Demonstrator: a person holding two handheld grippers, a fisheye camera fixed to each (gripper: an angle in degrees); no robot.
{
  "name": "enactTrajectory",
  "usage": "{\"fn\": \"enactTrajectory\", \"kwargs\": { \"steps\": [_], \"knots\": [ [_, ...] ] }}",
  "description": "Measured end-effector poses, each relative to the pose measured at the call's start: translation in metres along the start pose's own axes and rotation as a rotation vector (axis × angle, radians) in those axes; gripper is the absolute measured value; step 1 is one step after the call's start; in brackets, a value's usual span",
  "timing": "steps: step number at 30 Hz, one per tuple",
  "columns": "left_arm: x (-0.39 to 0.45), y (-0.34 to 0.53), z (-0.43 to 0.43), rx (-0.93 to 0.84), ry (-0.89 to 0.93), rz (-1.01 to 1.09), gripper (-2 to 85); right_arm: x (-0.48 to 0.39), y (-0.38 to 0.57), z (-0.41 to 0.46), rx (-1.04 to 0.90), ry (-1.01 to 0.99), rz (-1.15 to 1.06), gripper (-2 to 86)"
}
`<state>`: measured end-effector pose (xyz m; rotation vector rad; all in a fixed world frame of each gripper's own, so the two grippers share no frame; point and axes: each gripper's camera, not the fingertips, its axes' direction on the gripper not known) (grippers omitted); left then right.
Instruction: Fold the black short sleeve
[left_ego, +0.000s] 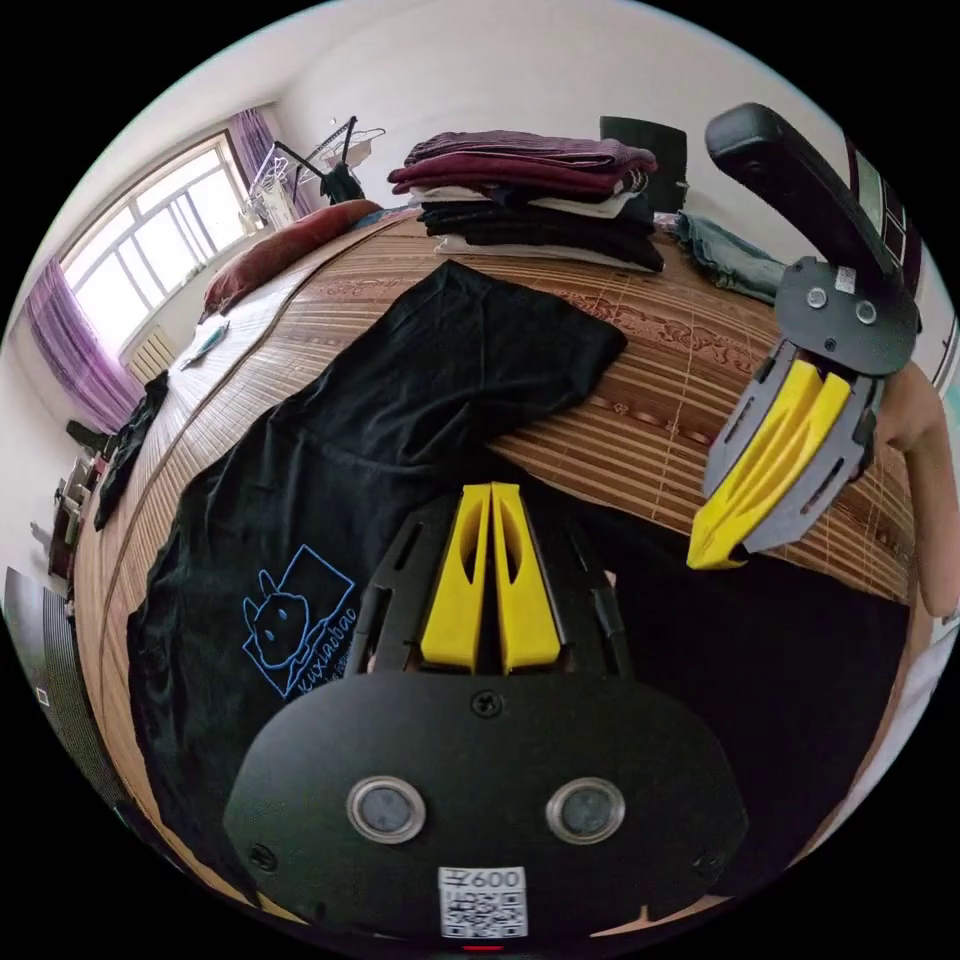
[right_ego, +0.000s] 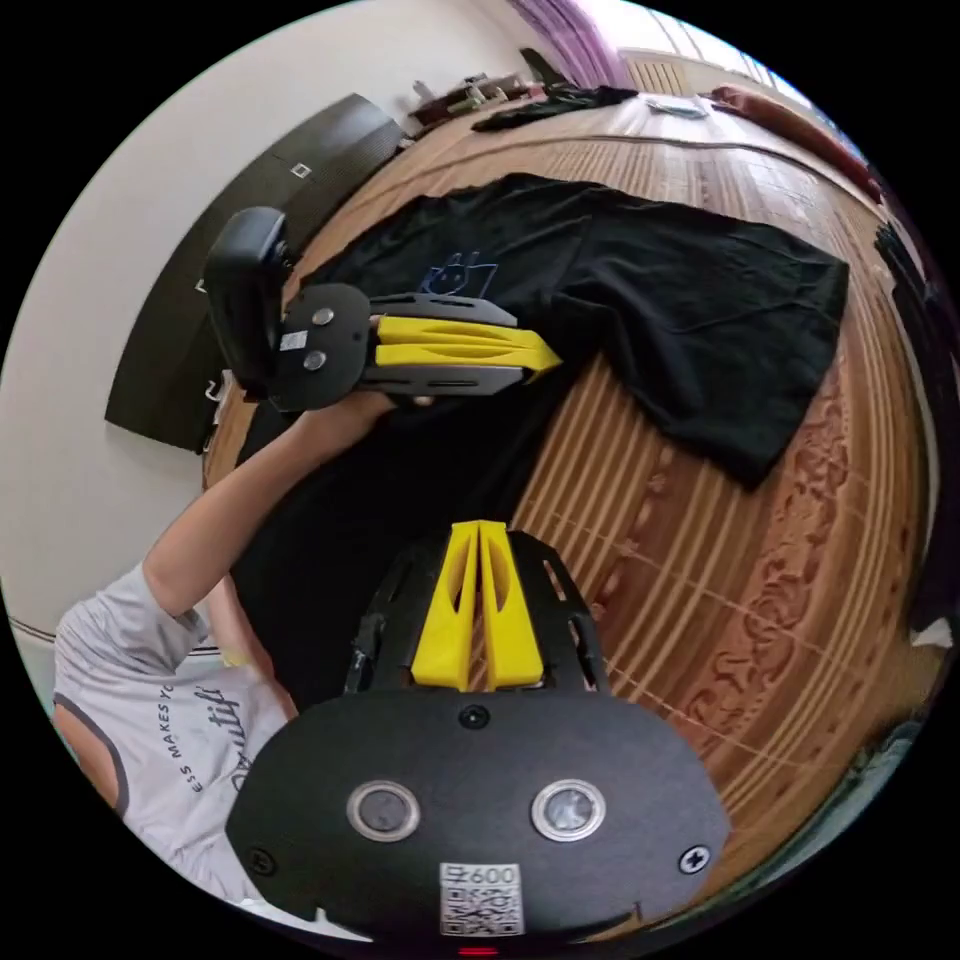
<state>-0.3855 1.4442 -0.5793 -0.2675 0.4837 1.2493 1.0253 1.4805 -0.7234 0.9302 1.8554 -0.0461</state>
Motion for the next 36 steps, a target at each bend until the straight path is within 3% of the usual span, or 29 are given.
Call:
{"fn": "enactTrajectory", "kwargs": {
  "steps": [5,10,12,13,14,15,19,25,28,31,33,36],
  "knots": [
    [0.005,0.01,0.009,-0.019,0.013,-0.011,0.8,0.073,0.005,-0.031,0.145,-0.099,0.128,-0.8],
    [0.011,0.023,0.014,-0.012,-0.005,-0.011,0.8,0.002,-0.068,-0.078,0.134,0.394,0.029,-0.9],
    [0.012,0.028,0.015,-0.009,-0.001,-0.014,0.8,-0.019,-0.105,-0.082,0.237,0.218,-0.035,-0.9],
    [0.013,0.032,0.016,-0.009,-0.001,-0.014,0.8,-0.022,-0.137,-0.065,0.198,0.142,-0.057,-0.9],
    [0.013,0.035,0.017,-0.01,0.001,-0.014,0.8,-0.022,-0.152,-0.052,0.167,0.148,-0.07,-0.9],
    [0.013,0.036,0.018,-0.009,0.003,-0.015,0.8,-0.012,-0.176,-0.02,0.069,0.279,-0.065,-0.9],
    [0.012,0.048,0.021,-0.015,0.009,-0.019,0.8,0.053,-0.195,-0.07,0.172,0.146,0.026,-0.8],
    [0.01,0.064,0.019,-0.016,0.002,-0.016,0.8,-0.018,-0.262,-0.073,0.178,0.476,-0.09,-0.8],
    [0.01,0.073,0.015,-0.015,-0.022,-0.012,0.7,-0.006,-0.29,-0.098,0.258,0.442,0.014,-0.8],
    [0.002,0.098,-0.02,0.01,-0.015,-0.066,0.7,0.024,-0.317,-0.137,0.315,0.318,0.082,-0.8],
    [0.002,0.142,-0.07,0.132,-0.126,-0.173,0.9,0.025,-0.323,-0.16,0.365,0.322,0.101,-0.8],
    [0.008,0.253,-0.158,0.25,-0.205,-0.384,2.0,0.001,-0.293,-0.217,0.535,0.286,0.038,-0.5]
  ]
}}
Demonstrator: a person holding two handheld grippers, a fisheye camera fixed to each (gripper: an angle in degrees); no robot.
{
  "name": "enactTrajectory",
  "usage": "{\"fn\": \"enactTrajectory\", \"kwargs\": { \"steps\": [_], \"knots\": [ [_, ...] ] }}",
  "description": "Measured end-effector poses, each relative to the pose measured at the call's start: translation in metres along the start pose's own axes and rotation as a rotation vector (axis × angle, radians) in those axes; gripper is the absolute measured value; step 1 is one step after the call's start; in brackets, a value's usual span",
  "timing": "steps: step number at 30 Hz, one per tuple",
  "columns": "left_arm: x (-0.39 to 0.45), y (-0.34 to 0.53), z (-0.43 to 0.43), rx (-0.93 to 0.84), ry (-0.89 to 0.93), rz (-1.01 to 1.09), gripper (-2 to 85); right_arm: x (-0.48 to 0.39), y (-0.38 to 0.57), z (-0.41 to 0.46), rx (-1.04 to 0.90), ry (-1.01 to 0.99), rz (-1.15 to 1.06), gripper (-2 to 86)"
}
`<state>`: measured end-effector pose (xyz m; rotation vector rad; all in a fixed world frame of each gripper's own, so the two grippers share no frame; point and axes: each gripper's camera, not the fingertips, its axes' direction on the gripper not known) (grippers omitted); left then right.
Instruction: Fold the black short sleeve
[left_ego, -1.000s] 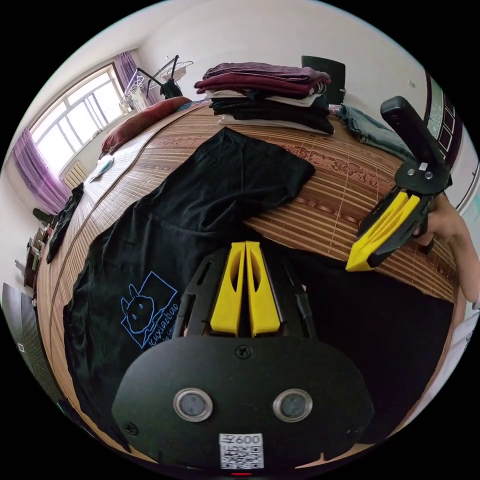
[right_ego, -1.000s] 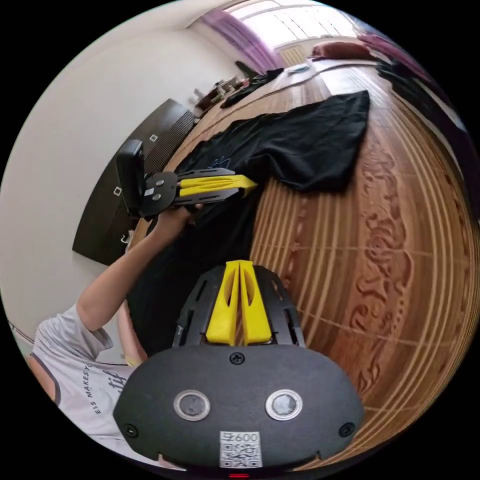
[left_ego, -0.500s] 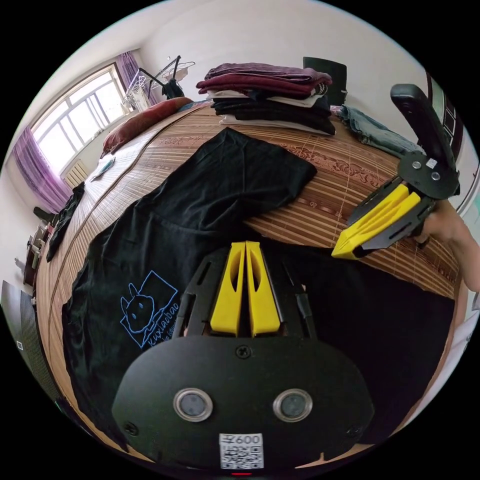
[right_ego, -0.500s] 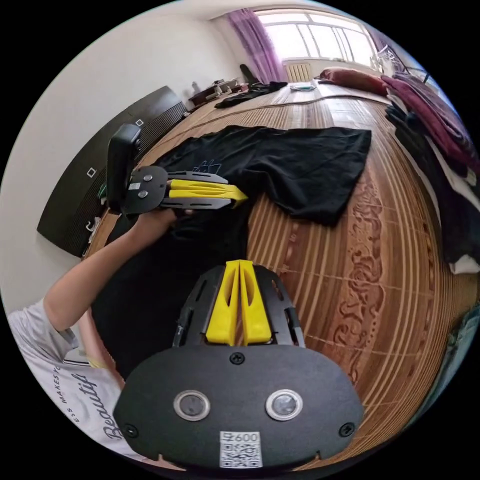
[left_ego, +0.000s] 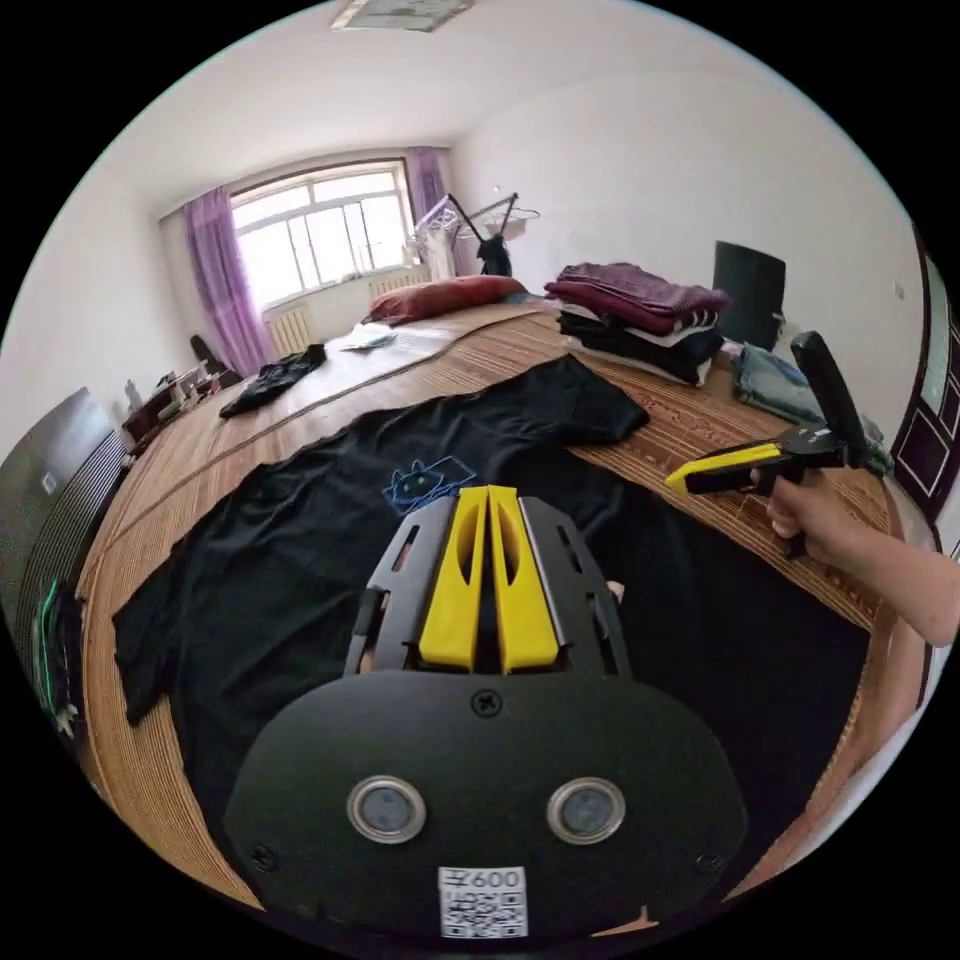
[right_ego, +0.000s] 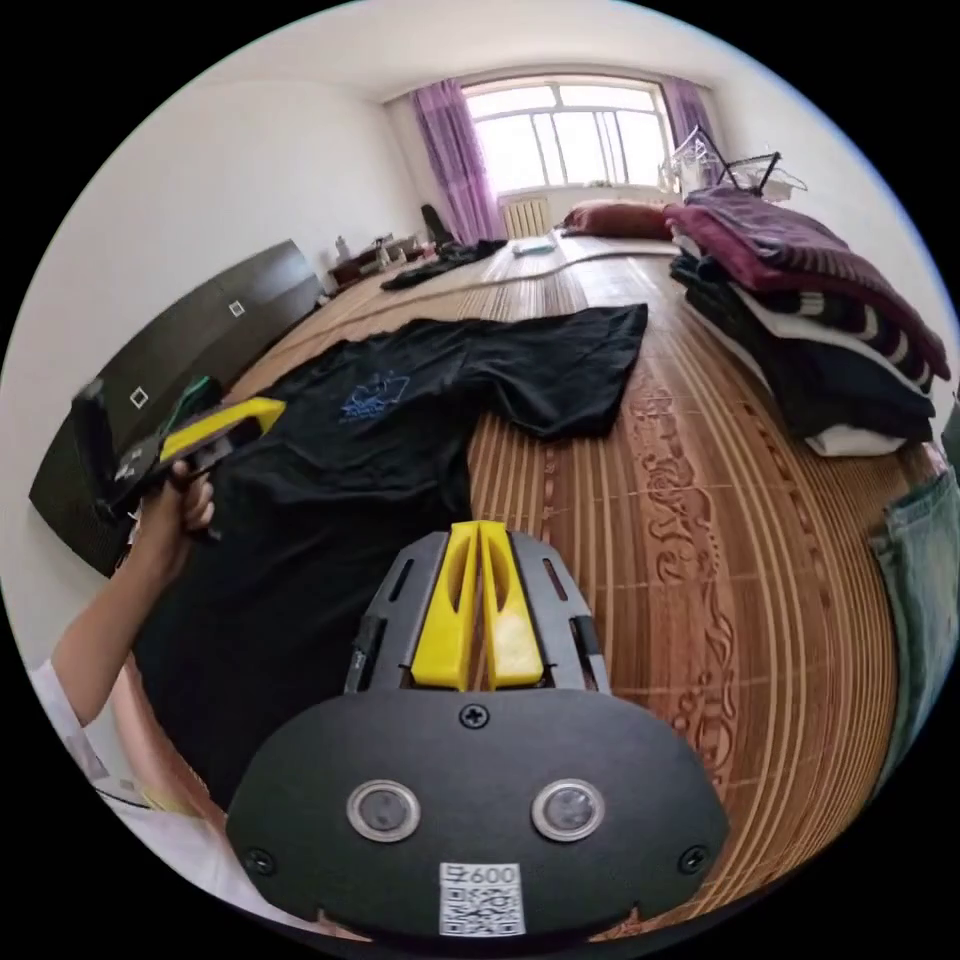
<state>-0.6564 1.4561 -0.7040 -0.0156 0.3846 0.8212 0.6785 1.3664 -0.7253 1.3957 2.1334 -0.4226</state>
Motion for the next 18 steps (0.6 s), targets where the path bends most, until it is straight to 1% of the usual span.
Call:
{"fn": "enactTrajectory", "kwargs": {
  "steps": [1,2,3,5,6,7,8,10,11,13,14,15,16,18],
  "knots": [
    [-0.019,0.037,-0.037,-0.052,0.002,-0.01,3.1,-0.01,0.008,-0.032,0.043,-0.041,-0.046,-0.2],
    [-0.038,0.077,-0.071,-0.139,-0.027,-0.011,4.5,-0.016,0.011,-0.045,0.042,-0.05,-0.06,-0.1],
    [-0.047,0.099,-0.088,-0.183,-0.059,-0.026,5.4,-0.028,0.018,-0.067,0.008,-0.06,-0.08,0.7],
    [-0.09,0.187,-0.159,-0.292,-0.202,-0.162,9.6,-0.042,0.025,-0.089,-0.093,-0.072,-0.088,5.2],
    [-0.102,0.206,-0.176,-0.313,-0.218,-0.21,10.5,-0.048,0.031,-0.102,-0.141,-0.073,-0.088,8.1],
    [-0.125,0.242,-0.209,-0.336,-0.214,-0.323,12.4,-0.051,0.036,-0.114,-0.176,-0.078,-0.071,9.6],
    [-0.145,0.272,-0.237,-0.331,-0.166,-0.427,13.1,-0.052,0.038,-0.12,-0.184,-0.083,-0.061,9.6],
    [-0.168,0.311,-0.269,-0.314,-0.076,-0.554,13.5,-0.054,0.039,-0.133,-0.232,-0.112,-0.032,9.7],
    [-0.177,0.332,-0.285,-0.308,-0.059,-0.612,13.4,-0.055,0.038,-0.132,-0.249,-0.111,-0.029,9.7],
    [-0.184,0.355,-0.301,-0.279,-0.057,-0.644,12.8,-0.062,0.028,-0.113,-0.355,-0.091,-0.034,8.6],
    [-0.189,0.367,-0.301,-0.293,-0.017,-0.656,12.3,-0.064,0.026,-0.109,-0.36,-0.077,-0.044,8.2],
    [-0.191,0.373,-0.299,-0.311,0.012,-0.662,12.1,-0.068,0.018,-0.11,-0.324,-0.044,-0.061,6.8],
    [-0.193,0.379,-0.302,-0.281,0.026,-0.672,11.6,-0.067,0.007,-0.106,-0.323,0.0,-0.058,5.0],
    [-0.196,0.384,-0.304,-0.265,0.051,-0.681,9.7,-0.064,-0.013,-0.101,-0.322,0.018,-0.053,2.1]
  ]
}}
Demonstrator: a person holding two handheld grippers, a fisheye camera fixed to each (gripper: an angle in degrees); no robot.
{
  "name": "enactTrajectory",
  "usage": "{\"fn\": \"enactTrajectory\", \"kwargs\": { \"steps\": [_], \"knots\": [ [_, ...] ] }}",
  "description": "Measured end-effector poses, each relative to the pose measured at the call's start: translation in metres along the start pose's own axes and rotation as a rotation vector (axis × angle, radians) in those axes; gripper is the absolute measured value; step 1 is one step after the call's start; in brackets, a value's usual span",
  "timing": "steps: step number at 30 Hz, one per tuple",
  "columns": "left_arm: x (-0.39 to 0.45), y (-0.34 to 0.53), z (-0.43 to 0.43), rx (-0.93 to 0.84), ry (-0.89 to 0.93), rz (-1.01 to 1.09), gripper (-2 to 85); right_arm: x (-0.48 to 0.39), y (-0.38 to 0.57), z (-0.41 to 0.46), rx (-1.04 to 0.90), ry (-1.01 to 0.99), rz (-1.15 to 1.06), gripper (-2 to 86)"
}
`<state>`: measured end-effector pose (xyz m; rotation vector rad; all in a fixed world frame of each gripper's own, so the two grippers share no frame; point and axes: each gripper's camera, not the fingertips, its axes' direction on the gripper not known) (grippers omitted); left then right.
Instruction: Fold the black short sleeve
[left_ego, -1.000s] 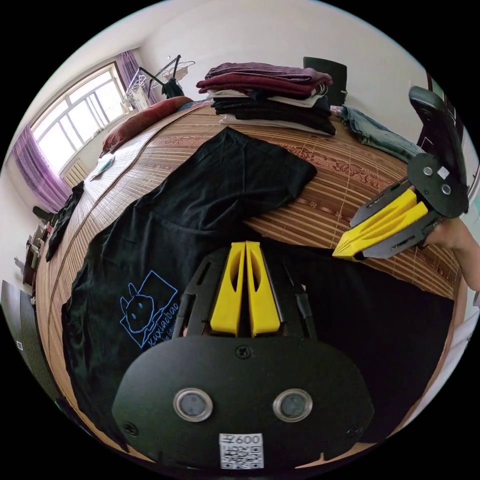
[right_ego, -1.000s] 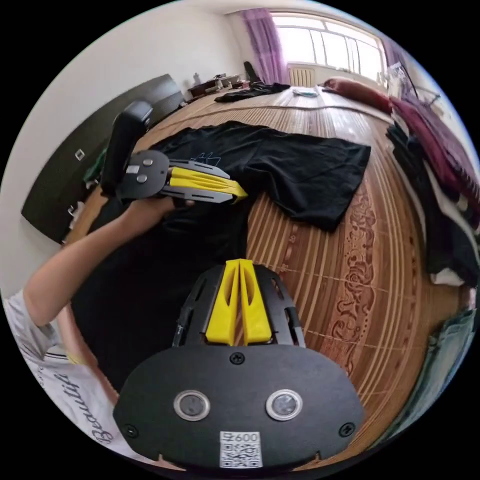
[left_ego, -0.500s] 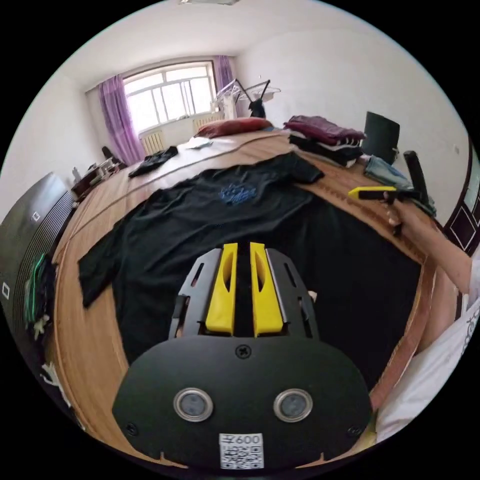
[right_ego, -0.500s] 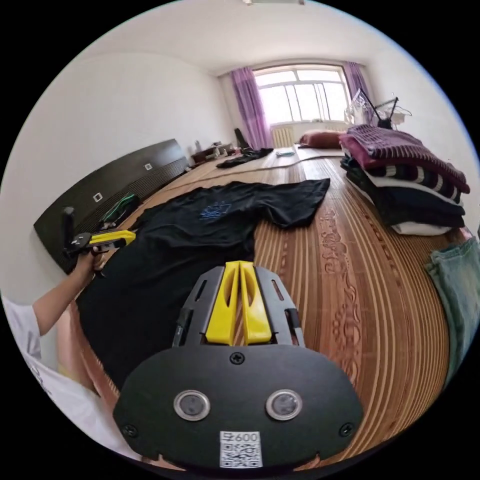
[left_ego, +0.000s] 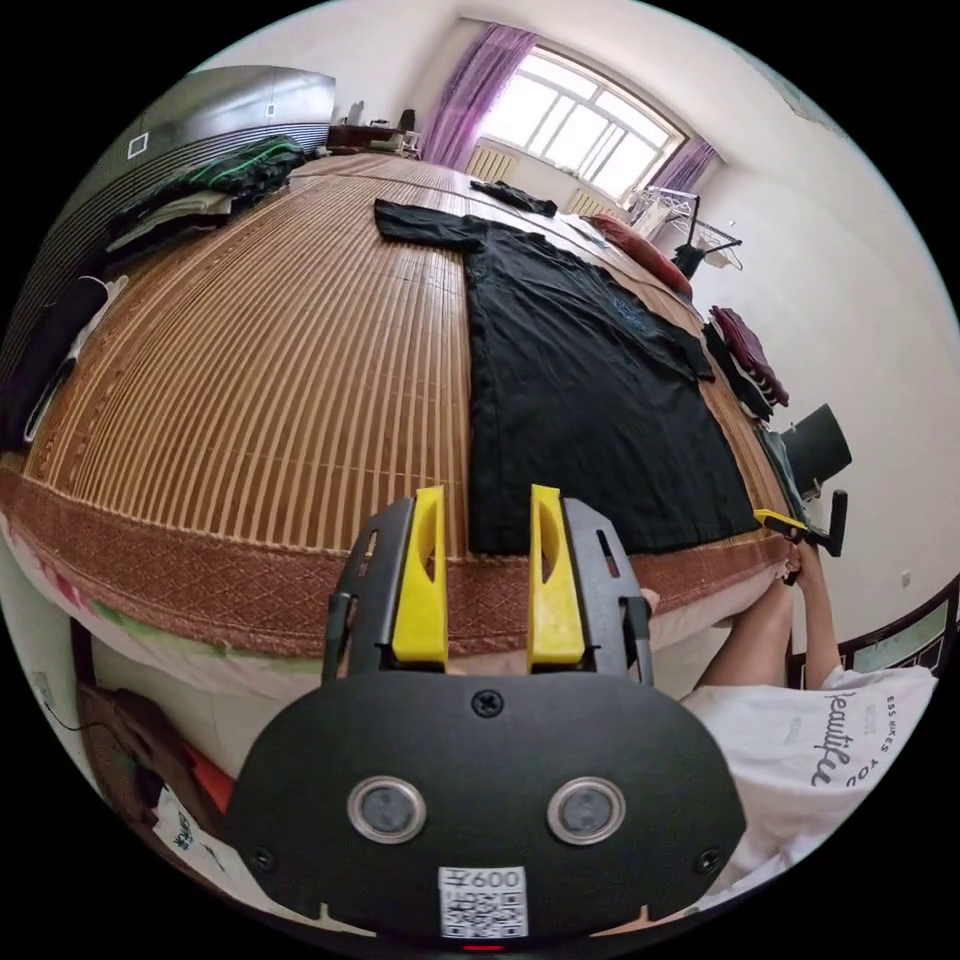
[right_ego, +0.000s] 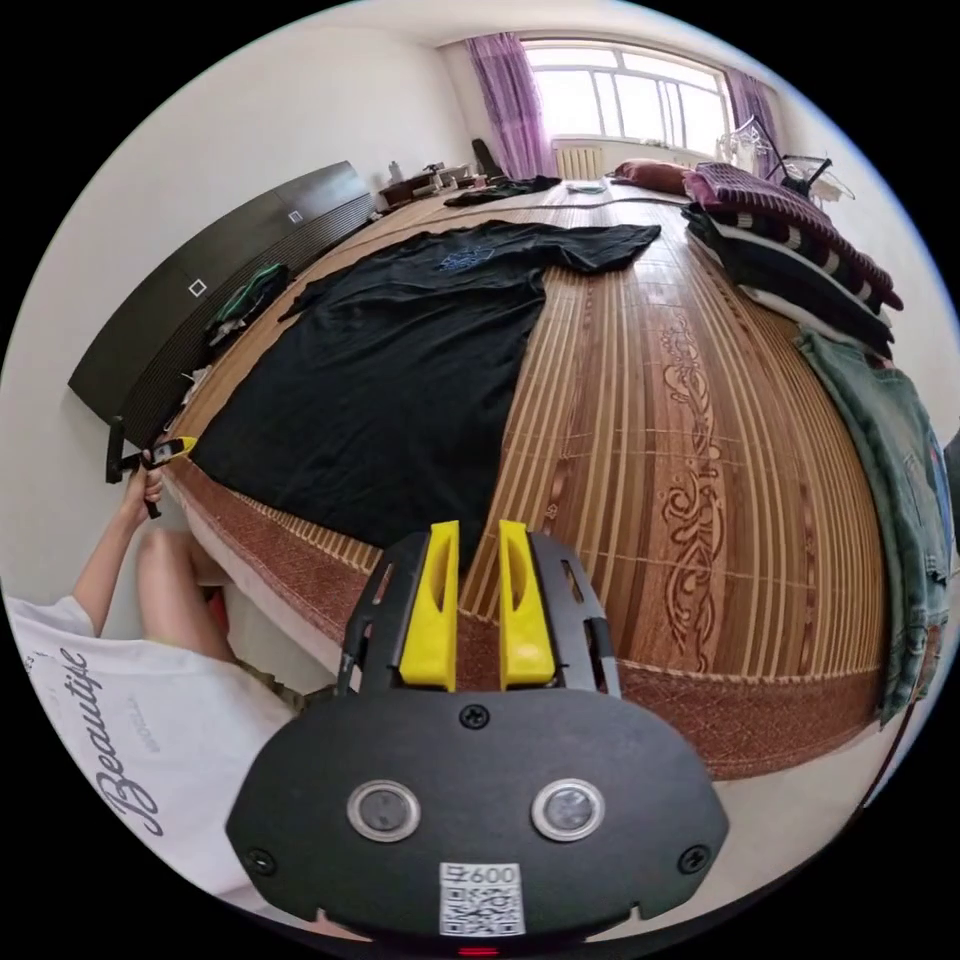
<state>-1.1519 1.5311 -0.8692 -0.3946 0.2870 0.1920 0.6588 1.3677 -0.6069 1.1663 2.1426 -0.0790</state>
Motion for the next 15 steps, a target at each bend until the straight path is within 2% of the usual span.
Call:
{"fn": "enactTrajectory", "kwargs": {
  "steps": [2,4,6,8,10,12,13,14,15],
  "knots": [
    [0.0,0.001,0.008,-0.048,-0.011,0.069,4.7,0.005,-0.02,0.001,-0.018,-0.085,-0.016,0.2],
    [-0.005,0.001,0.002,-0.022,-0.036,0.077,3.4,0.017,-0.043,0.003,-0.02,-0.139,0.007,-0.5],
    [-0.018,-0.002,-0.003,-0.02,0.025,0.059,2.8,0.03,-0.057,-0.004,-0.007,-0.164,0.044,-0.7],
    [-0.043,-0.006,-0.014,-0.023,0.15,0.021,2.4,0.048,-0.07,-0.022,0.026,-0.24,0.083,-0.8],
    [-0.06,-0.008,-0.036,0.032,0.284,0.005,2.1,0.09,-0.075,-0.066,0.196,-0.504,0.161,-0.8],
    [-0.075,-0.009,-0.062,0.105,0.46,0.004,2.0,0.12,-0.074,-0.086,0.289,-0.673,0.211,-0.8],
    [-0.082,-0.011,-0.071,0.09,0.532,0.009,1.8,0.129,-0.081,-0.084,0.224,-0.665,0.217,-0.8],
    [-0.086,-0.011,-0.073,0.021,0.497,0.006,1.7,0.129,-0.087,-0.08,0.157,-0.605,0.215,-0.8],
    [-0.088,-0.012,-0.071,-0.038,0.441,0.007,1.6,0.12,-0.096,-0.067,0.013,-0.426,0.175,-0.8]
  ]
}}
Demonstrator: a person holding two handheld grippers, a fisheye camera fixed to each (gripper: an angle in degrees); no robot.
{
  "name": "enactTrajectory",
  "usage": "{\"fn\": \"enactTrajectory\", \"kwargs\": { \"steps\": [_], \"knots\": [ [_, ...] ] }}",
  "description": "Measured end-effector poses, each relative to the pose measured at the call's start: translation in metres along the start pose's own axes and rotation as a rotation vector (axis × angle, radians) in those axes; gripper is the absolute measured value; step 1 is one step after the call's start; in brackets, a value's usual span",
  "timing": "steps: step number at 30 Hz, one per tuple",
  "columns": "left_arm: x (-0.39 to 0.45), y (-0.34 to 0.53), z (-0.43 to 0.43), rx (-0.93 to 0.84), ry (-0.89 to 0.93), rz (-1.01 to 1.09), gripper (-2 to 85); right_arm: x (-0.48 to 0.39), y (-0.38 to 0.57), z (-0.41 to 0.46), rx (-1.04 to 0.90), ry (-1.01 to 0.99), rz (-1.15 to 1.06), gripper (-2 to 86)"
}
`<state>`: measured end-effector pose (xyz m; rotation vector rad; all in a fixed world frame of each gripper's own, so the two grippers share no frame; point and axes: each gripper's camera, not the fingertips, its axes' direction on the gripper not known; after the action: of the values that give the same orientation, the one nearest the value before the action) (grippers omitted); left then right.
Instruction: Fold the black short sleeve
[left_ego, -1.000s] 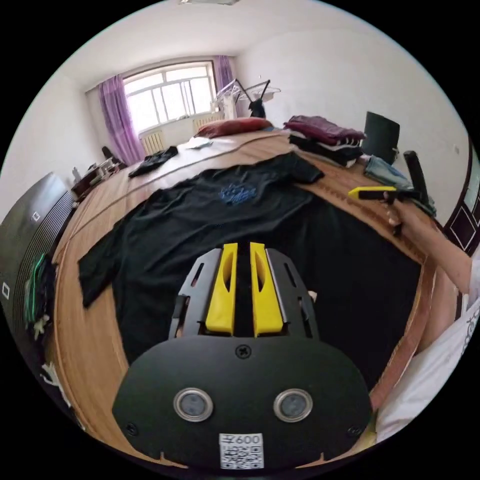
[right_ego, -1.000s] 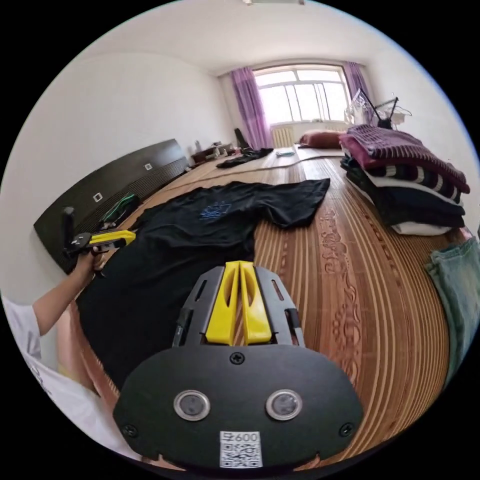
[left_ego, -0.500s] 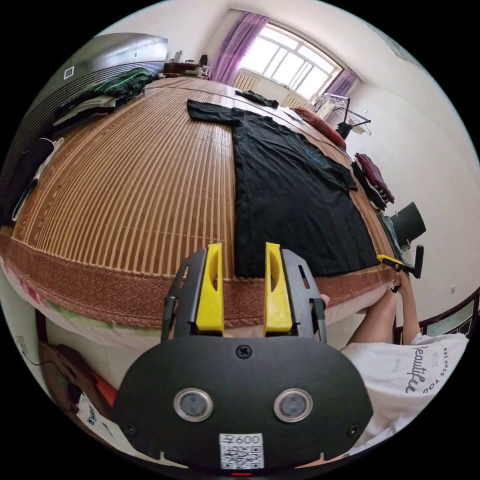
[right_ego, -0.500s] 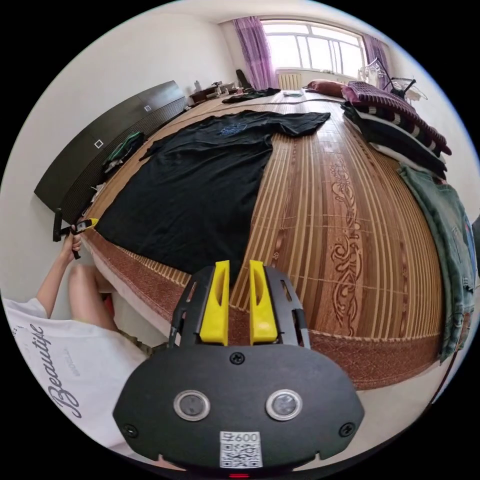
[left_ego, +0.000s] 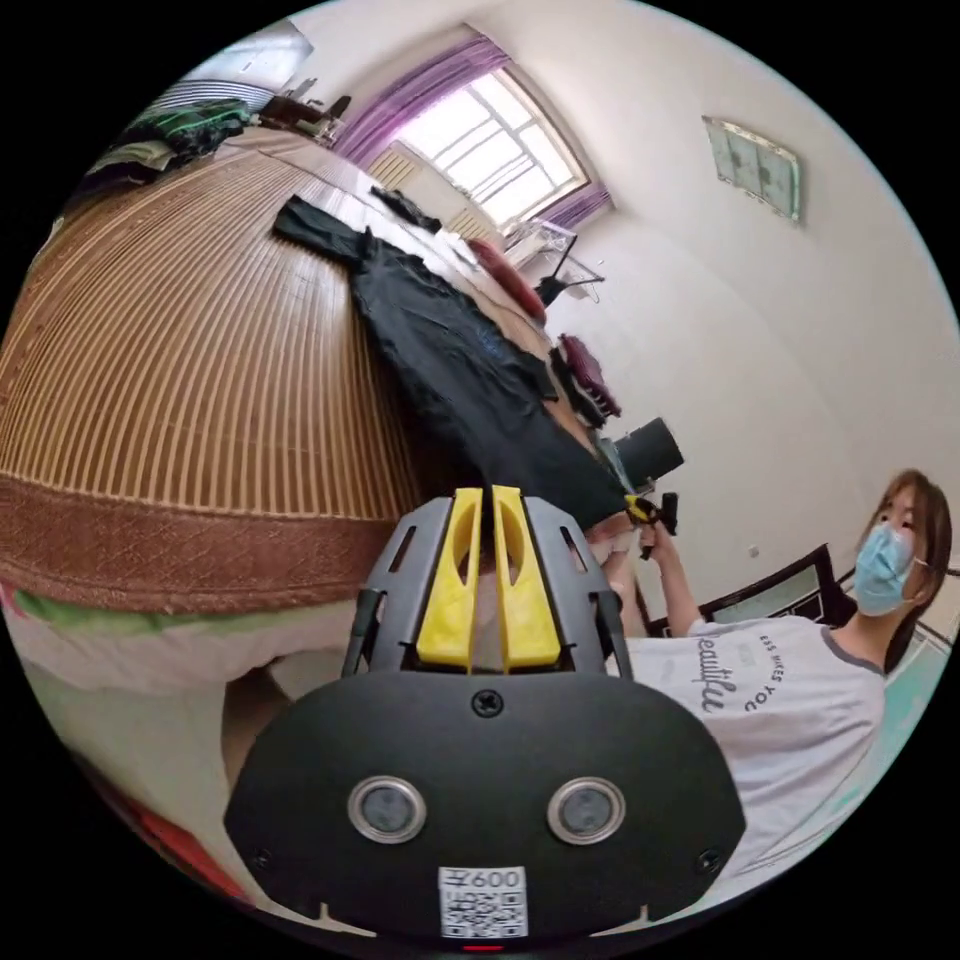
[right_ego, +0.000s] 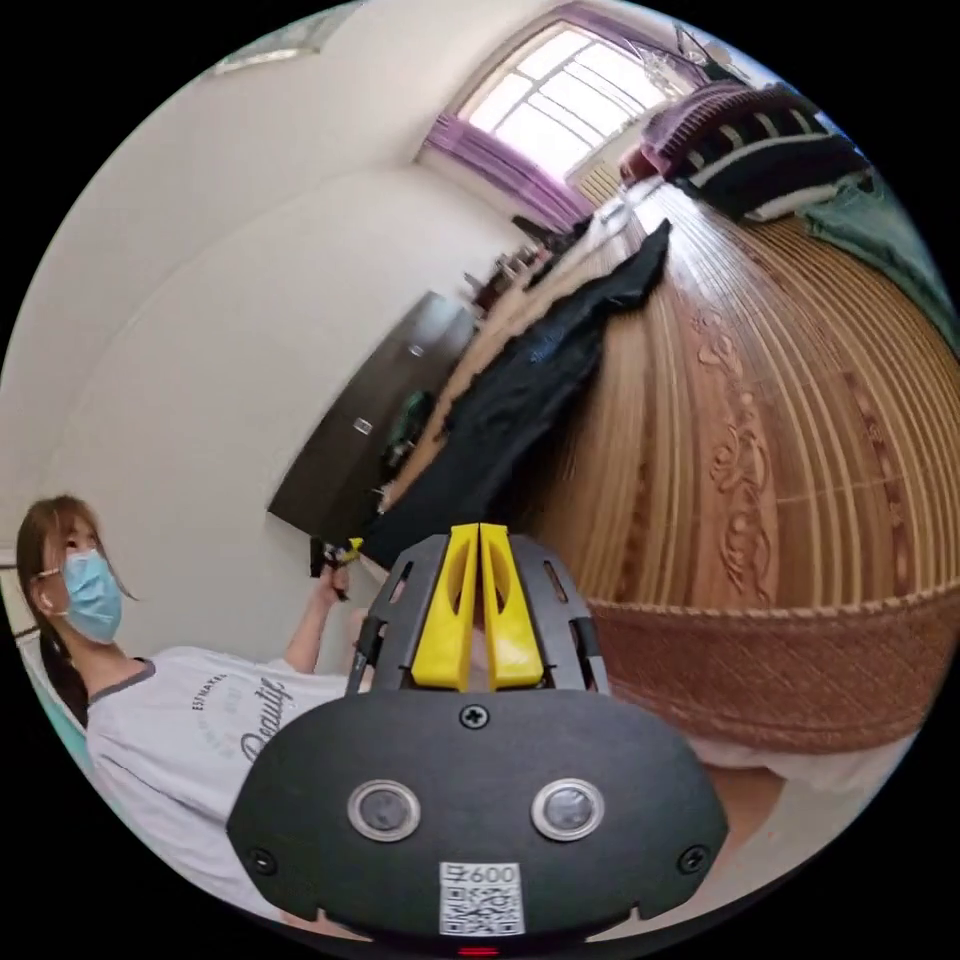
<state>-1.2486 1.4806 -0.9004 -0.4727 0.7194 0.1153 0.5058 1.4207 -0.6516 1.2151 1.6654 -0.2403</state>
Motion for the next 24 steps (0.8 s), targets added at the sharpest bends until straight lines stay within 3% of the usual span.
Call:
{"fn": "enactTrajectory", "kwargs": {
  "steps": [1,3,5,6,7,9,10,12,21,24],
  "knots": [
    [-0.007,0.001,0.008,-0.129,-0.134,-0.016,1.5,-0.012,-0.005,0.021,-0.122,0.072,-0.063,-0.8],
    [-0.015,0.004,0.023,-0.285,-0.15,-0.015,1.1,-0.034,-0.008,0.023,-0.139,0.005,-0.135,-0.8],
    [-0.008,0.012,-0.002,-0.126,0.042,0.055,0.8,-0.041,-0.004,-0.013,0.058,-0.263,-0.198,-0.8],
    [-0.011,0.014,-0.013,-0.051,0.095,0.044,0.8,-0.017,-0.002,-0.025,0.161,-0.35,-0.088,-0.8],
    [-0.023,0.019,-0.026,0.022,0.113,-0.047,0.7,0.003,-0.007,-0.017,0.126,-0.268,0.007,-0.8],
    [-0.026,0.017,-0.018,-0.144,-0.127,-0.053,0.6,0.003,-0.014,0.018,-0.079,0.023,-0.005,-0.8],
    [-0.026,0.016,-0.005,-0.275,-0.164,-0.036,0.6,-0.003,-0.015,0.041,-0.176,0.081,-0.027,-0.8],
    [-0.026,0.015,-0.001,-0.285,-0.067,-0.036,0.6,-0.008,-0.013,0.055,-0.2,0.115,-0.037,-0.9],
    [-0.035,0.005,0.012,-0.372,-0.121,-0.071,0.5,0.013,0.0,0.063,-0.158,-0.014,0.006,-0.9],
    [-0.009,-0.007,-0.013,-0.22,0.073,0.061,0.5,-0.006,0.019,0.006,0.129,-0.282,-0.11,-0.8]
  ]
}}
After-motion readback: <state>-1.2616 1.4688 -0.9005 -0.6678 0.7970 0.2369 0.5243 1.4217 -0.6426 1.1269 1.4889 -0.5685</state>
